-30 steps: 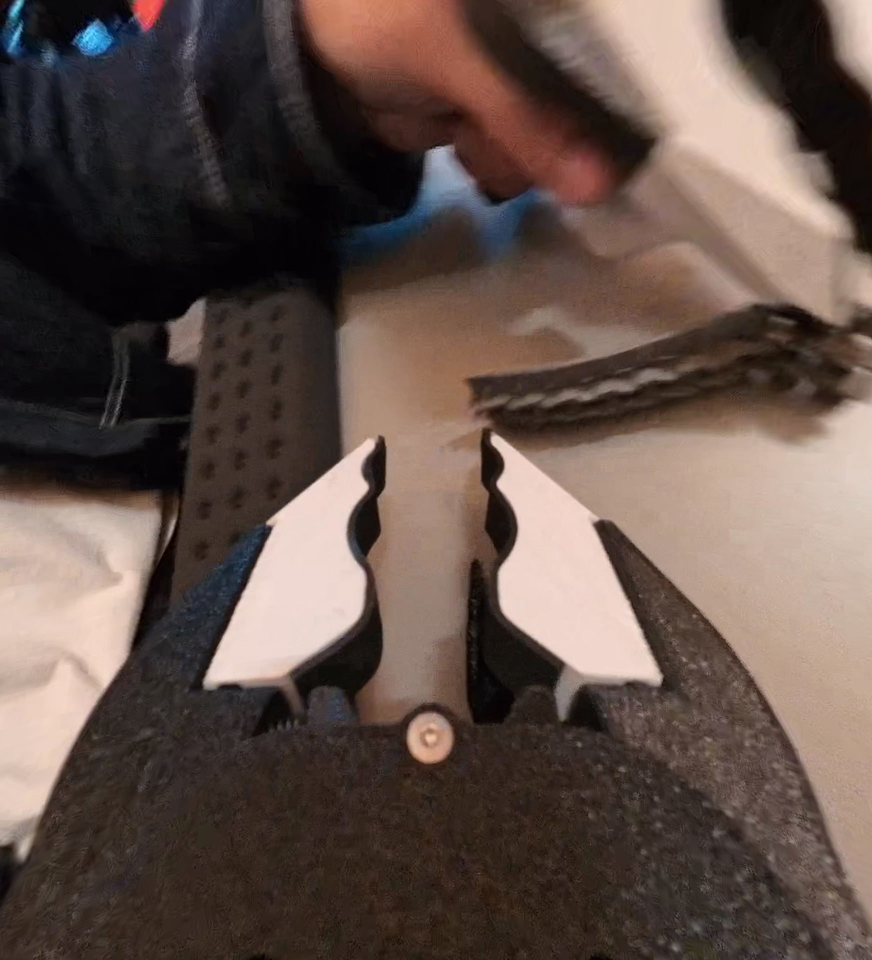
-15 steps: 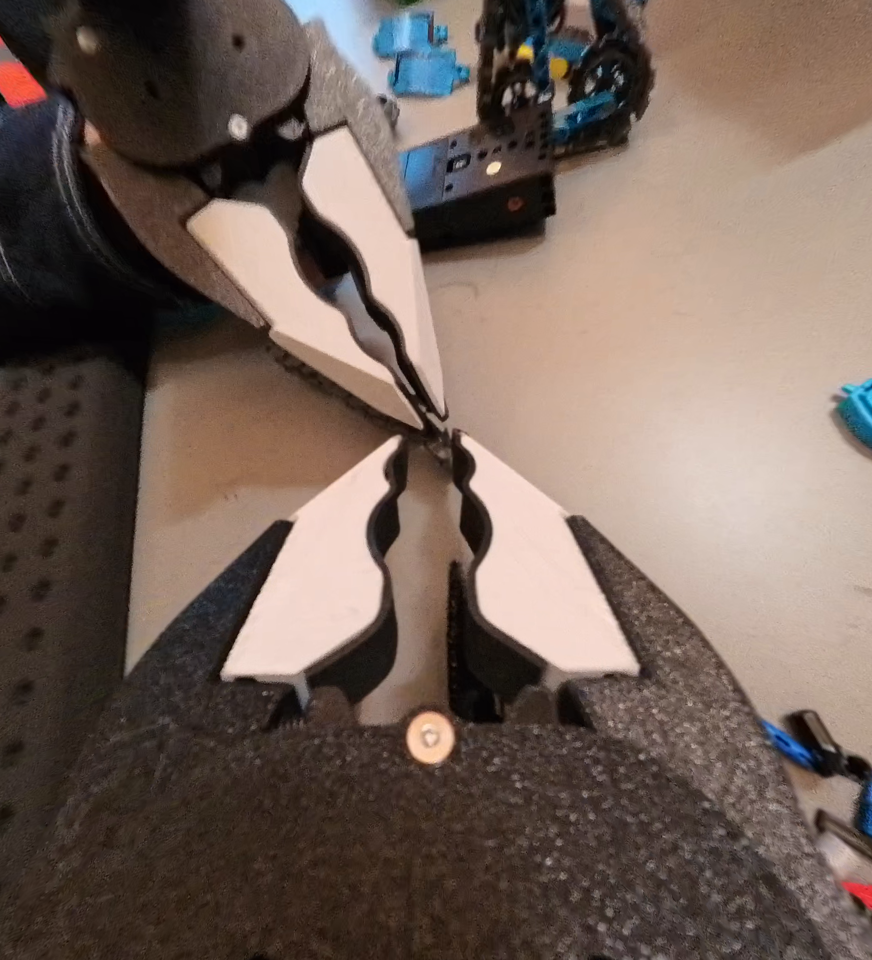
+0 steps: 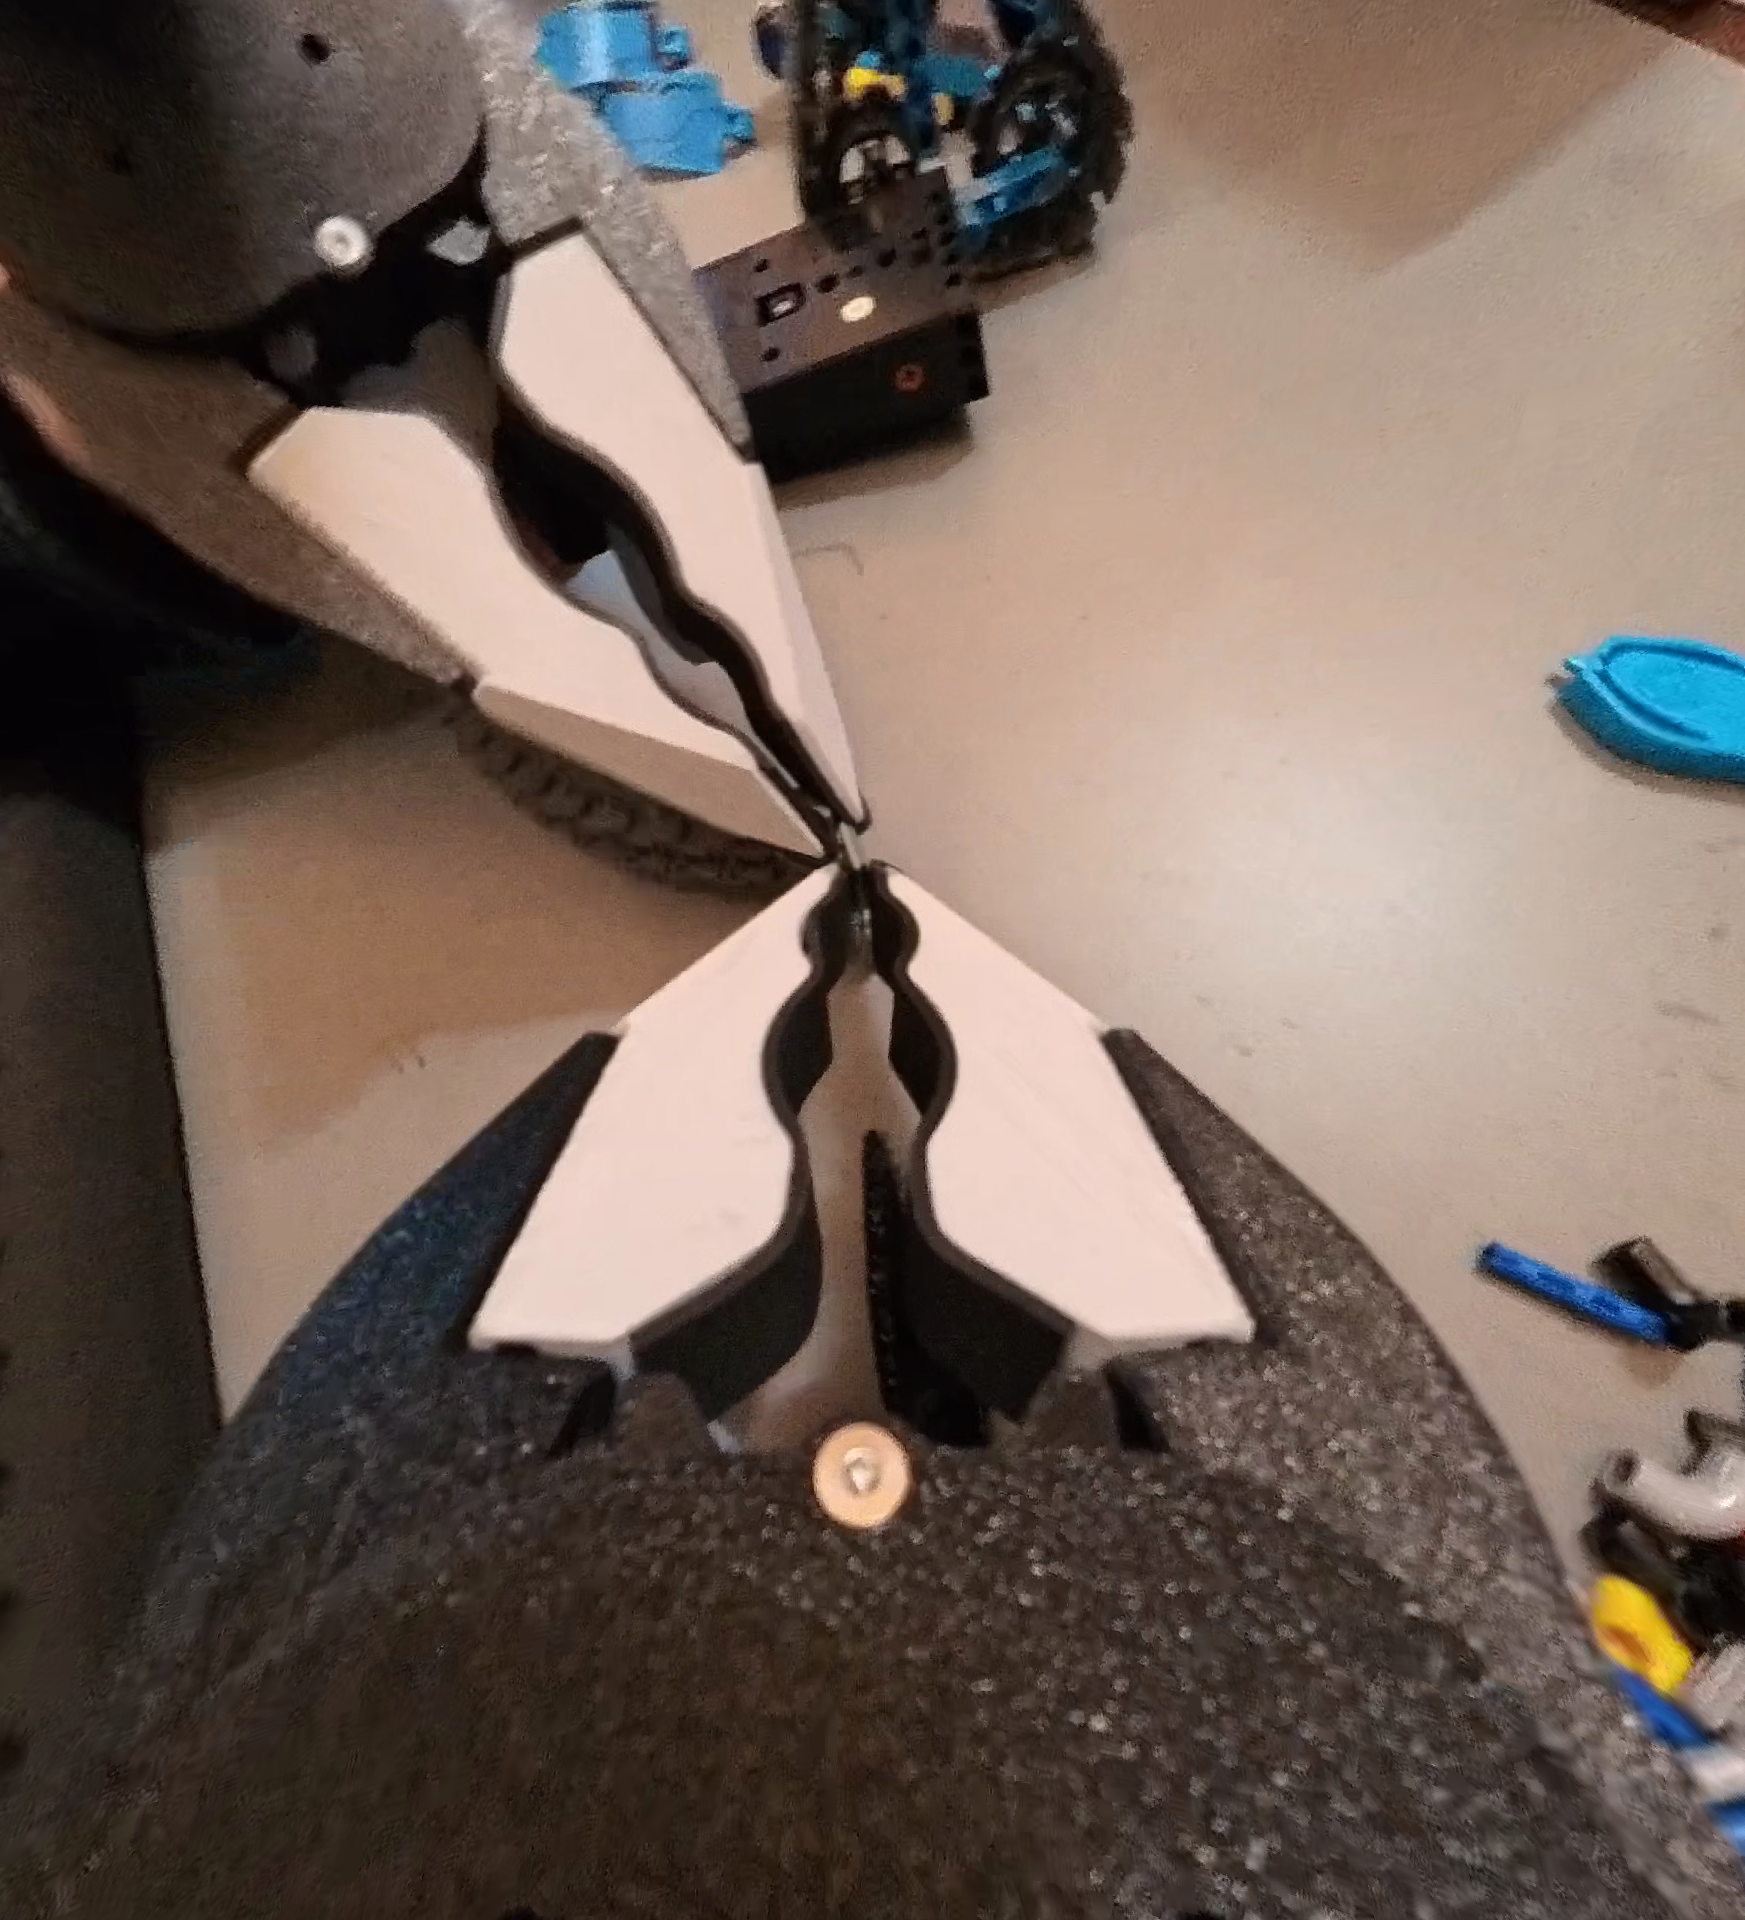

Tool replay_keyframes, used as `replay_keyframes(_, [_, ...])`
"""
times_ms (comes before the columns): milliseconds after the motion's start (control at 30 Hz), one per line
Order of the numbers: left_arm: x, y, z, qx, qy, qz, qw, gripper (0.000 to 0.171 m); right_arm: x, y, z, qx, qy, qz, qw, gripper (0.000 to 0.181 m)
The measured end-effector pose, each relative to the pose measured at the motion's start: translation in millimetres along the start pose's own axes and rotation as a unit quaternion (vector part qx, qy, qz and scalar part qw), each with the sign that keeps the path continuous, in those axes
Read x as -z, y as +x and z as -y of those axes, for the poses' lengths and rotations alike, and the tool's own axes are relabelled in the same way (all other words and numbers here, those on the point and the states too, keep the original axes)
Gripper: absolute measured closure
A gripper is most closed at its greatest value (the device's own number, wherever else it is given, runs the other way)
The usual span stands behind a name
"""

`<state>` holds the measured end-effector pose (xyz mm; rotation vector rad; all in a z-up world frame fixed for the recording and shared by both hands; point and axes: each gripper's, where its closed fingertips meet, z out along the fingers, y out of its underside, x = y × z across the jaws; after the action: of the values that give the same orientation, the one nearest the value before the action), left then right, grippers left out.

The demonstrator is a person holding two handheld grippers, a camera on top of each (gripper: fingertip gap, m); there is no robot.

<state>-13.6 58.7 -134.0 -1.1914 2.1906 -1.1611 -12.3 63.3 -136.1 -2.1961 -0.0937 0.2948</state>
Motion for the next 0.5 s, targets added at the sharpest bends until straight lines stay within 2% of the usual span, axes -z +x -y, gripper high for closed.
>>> replay_keyframes(133, [0.2,-7.0,-0.4,-0.015,-0.005,0.042,0.999,0.169,-2.7,4.4,3.2,-0.116,0.024,-0.03,0.992,0.18])
replay_keyframes(233, [-1.9,-6.7,1.3,-0.056,-0.012,0.085,0.995,0.169,-1.6,7.3,3.1,-0.126,0.024,-0.056,0.99,0.18])
replay_keyframes(300, [-10.5,30.4,5.7,-0.074,-0.003,0.015,0.997,0.171,6.9,30.8,1.3,-0.109,0.023,-0.137,0.984,0.181])
replay_keyframes(333, [-15.3,35.9,8.4,-0.087,-0.005,0.035,0.996,0.17,11.3,37.2,2.6,-0.118,0.031,-0.14,0.983,0.181])
replay_keyframes(400, [-14.5,12.7,10.2,-0.1,-0.024,0.126,0.987,0.17,12.0,36.9,-0.3,-0.171,0.052,-0.088,0.98,0.181])
replay_keyframes(433, [-12.7,8.4,10.2,-0.078,-0.018,0.117,0.99,0.17,18.1,38.6,3.8,-0.179,0.074,-0.075,0.978,0.181])
replay_keyframes(500, [-11.8,11.5,8.1,-0.048,-0.001,0.072,0.996,0.17,39.6,49.7,16.1,-0.154,0.108,-0.097,0.977,0.181])
